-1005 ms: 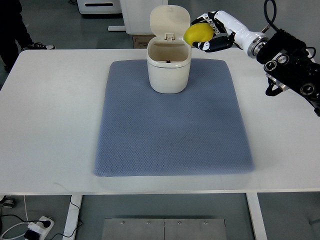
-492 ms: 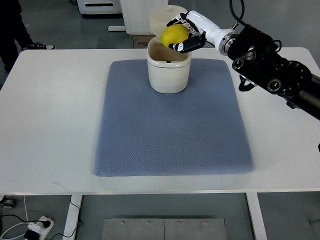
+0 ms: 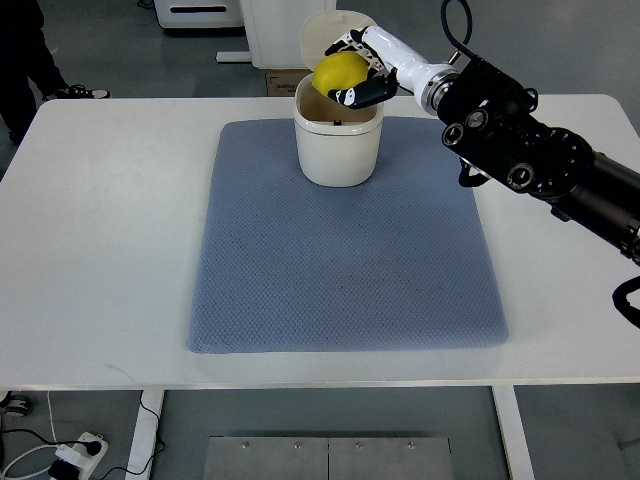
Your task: Put lemon in trash with right hand
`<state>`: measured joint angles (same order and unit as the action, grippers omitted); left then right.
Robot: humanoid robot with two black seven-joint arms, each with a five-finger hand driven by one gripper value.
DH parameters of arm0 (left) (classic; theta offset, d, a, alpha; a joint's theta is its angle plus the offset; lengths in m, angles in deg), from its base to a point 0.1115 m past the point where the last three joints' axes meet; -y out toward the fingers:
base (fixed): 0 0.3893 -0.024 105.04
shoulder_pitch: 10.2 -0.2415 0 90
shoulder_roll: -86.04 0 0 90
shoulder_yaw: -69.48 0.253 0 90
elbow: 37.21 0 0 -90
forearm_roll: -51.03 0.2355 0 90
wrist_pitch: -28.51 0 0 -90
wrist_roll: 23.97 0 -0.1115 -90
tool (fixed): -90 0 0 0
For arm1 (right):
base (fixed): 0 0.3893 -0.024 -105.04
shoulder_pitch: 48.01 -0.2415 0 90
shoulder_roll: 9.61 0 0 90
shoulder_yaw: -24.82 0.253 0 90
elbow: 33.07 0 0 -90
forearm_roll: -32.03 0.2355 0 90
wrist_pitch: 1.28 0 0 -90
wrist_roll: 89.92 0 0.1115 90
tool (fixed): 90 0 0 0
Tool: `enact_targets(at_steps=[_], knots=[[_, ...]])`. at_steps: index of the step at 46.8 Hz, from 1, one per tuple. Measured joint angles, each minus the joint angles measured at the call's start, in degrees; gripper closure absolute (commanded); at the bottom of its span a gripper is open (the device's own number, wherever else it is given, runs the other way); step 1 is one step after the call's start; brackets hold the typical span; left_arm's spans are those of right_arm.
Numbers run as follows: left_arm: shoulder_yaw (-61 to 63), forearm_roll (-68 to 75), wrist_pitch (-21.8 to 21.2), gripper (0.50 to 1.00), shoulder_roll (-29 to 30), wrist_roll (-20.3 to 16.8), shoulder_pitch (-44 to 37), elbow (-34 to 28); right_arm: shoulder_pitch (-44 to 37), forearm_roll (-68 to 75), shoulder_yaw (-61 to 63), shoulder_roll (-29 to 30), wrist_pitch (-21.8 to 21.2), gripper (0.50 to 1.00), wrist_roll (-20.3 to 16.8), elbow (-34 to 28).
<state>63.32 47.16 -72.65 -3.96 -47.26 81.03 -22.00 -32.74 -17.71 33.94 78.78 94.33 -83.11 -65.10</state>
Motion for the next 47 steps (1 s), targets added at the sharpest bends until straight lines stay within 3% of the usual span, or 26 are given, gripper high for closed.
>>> enact_targets(at_steps=[2, 3, 8, 22, 27, 47], knots=[[0.0, 0.0, 0.0, 0.5, 0.0, 0.0, 0.01, 0.0, 0.01, 0.12, 0.07, 0.0, 0.01, 0.896, 0.05, -0.02], [0.0, 0.0, 0.0, 0.5, 0.0, 0.0, 0.0, 0.0, 0.06, 0.19, 0.1, -0.01, 0.02, 0.873, 0.11, -0.03], [0.0, 0.0, 0.0, 0.5, 0.0, 0.0, 0.0, 0.0, 0.25, 0.42, 0.18, -0.05, 0.06, 0.816, 0.21, -0.04], [0.0, 0.0, 0.0, 0.5, 0.0, 0.0, 0.0, 0.0, 0.72, 1.95, 0.38, -0.06, 0.02, 0.534, 0.23, -0.09], [0.0, 0.0, 0.0, 0.5, 0.0, 0.0, 0.0, 0.0, 0.81, 2.2, 0.38, -0.07, 0.02, 0.515, 0.23, -0.09], [0.0, 0.0, 0.0, 0.5, 0.0, 0.0, 0.01, 0.0, 1.55, 2.48, 0.38, -2.38, -1.34, 0.515, 0.24, -1.48]])
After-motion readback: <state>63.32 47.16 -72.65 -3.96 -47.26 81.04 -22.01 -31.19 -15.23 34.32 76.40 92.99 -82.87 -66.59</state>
